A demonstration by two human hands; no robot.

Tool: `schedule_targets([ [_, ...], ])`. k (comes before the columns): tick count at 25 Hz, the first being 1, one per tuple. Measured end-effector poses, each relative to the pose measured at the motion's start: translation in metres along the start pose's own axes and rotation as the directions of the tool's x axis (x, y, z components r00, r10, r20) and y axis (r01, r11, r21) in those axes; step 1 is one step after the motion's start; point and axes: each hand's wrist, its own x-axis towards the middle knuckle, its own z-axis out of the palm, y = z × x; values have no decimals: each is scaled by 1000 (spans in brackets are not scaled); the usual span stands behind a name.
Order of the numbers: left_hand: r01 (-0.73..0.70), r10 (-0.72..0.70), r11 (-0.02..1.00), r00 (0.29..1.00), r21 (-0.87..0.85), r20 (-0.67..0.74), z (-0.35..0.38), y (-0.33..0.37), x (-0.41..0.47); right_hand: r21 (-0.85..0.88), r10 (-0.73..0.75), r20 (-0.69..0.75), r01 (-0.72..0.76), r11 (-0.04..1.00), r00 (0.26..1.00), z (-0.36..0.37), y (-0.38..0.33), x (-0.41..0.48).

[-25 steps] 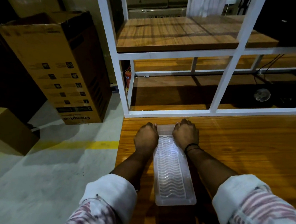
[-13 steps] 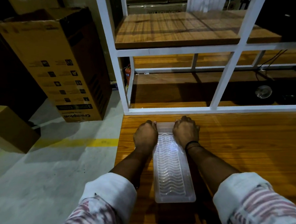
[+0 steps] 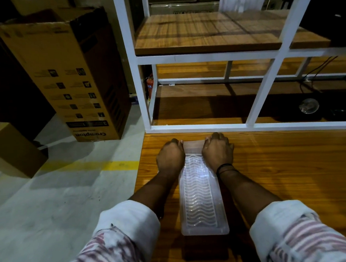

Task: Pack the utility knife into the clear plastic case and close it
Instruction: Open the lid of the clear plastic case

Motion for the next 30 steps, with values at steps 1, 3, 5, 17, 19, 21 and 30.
schedule_targets([
  [1, -8, 8, 1000, 1000, 3, -4, 0, 0, 0, 0, 2, 0, -2, 1000, 1000, 0, 0, 0],
  [3, -31, 32, 999, 999, 16, -7, -1, 0, 0, -2, 3, -1, -3, 1000, 1000, 0, 1, -1],
  [5, -70, 71, 997, 997, 45, -25, -2, 0, 0, -4, 3, -5, -3, 1000, 1000, 0, 0, 0],
  [17, 181, -169, 946, 983, -268, 67, -14, -1, -10, 188, 11, 90, -27, 982, 996, -19, -4, -5],
  [19, 198, -173, 926, 979, -320, 104, -19, -9, -26, 243, 50, 157, -87, 966, 986, -32, 1, -14],
  [21, 208, -170, 904, 977, -374, 132, -23, -20, -50, 168, 4, 194, -37, 985, 981, -41, 8, -36],
  [30, 377, -256, 780, 920, -499, 296, -46, -16, -110, 208, 156, 412, -259, 943, 898, -47, 22, -88],
])
